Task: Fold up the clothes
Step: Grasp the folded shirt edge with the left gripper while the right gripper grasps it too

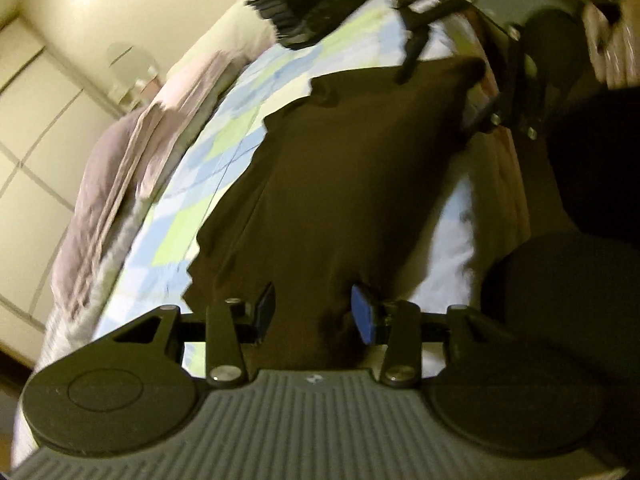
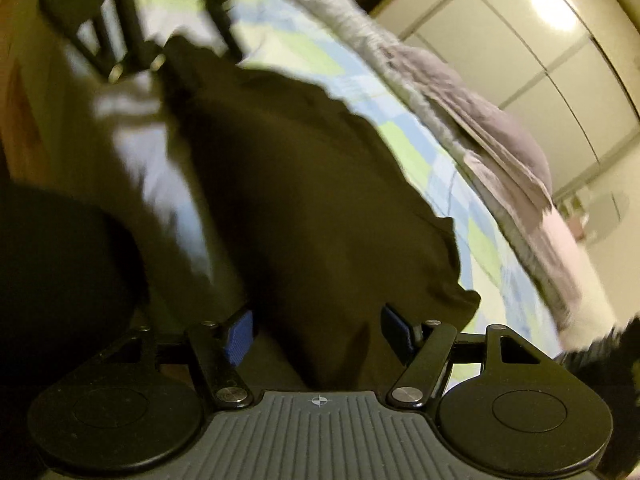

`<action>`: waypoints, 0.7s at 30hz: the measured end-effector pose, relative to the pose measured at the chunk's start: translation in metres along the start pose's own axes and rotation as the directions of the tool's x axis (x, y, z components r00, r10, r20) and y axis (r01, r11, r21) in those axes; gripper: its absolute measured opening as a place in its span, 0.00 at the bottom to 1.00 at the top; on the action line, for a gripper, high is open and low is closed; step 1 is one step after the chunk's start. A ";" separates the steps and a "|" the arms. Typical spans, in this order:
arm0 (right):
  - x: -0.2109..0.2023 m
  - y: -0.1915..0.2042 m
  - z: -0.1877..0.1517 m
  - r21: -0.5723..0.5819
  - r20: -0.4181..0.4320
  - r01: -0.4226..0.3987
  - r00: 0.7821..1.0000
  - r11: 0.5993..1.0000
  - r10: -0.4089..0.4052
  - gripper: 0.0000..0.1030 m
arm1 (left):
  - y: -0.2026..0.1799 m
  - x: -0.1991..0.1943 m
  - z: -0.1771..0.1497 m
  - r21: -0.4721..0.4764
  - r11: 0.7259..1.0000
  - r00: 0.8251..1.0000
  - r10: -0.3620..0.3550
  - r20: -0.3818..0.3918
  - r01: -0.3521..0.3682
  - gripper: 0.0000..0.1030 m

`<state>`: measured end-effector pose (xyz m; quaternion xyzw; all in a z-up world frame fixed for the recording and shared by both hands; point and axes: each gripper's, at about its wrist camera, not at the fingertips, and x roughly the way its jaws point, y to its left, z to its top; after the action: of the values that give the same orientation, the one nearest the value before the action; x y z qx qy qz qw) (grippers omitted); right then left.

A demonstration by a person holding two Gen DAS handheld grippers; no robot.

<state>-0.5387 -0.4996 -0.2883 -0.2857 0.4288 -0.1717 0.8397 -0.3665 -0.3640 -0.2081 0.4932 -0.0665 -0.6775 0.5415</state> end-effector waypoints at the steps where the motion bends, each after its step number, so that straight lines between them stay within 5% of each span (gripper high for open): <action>1: 0.000 -0.002 0.001 -0.006 0.007 -0.002 1.000 1.000 0.002 0.57 | -0.001 -0.001 0.002 0.022 1.000 1.000 0.001 0.004 -0.001 0.37; 5: -0.003 -0.014 0.003 0.032 0.024 -0.025 0.999 0.999 0.024 0.32 | -0.002 -0.011 0.004 0.056 0.998 0.999 0.012 0.030 -0.014 0.42; 8: -0.002 -0.020 0.003 0.052 0.031 -0.030 0.999 0.998 0.028 0.29 | -0.001 -0.016 0.004 0.032 0.999 0.999 0.004 0.051 -0.005 0.52; 18: -0.006 -0.029 0.010 0.111 0.038 -0.039 0.999 0.993 0.035 0.29 | -0.012 0.029 0.022 0.106 0.994 1.000 0.001 -0.023 0.002 0.54; 21: -0.008 -0.029 0.010 0.113 0.040 -0.037 0.999 0.993 0.033 0.29 | -0.008 0.042 0.025 0.095 0.995 0.998 -0.037 -0.055 0.042 0.40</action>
<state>-0.5360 -0.5148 -0.2605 -0.2332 0.4072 -0.1754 0.8655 -0.3873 -0.4057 -0.2258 0.5378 -0.0748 -0.6707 0.5053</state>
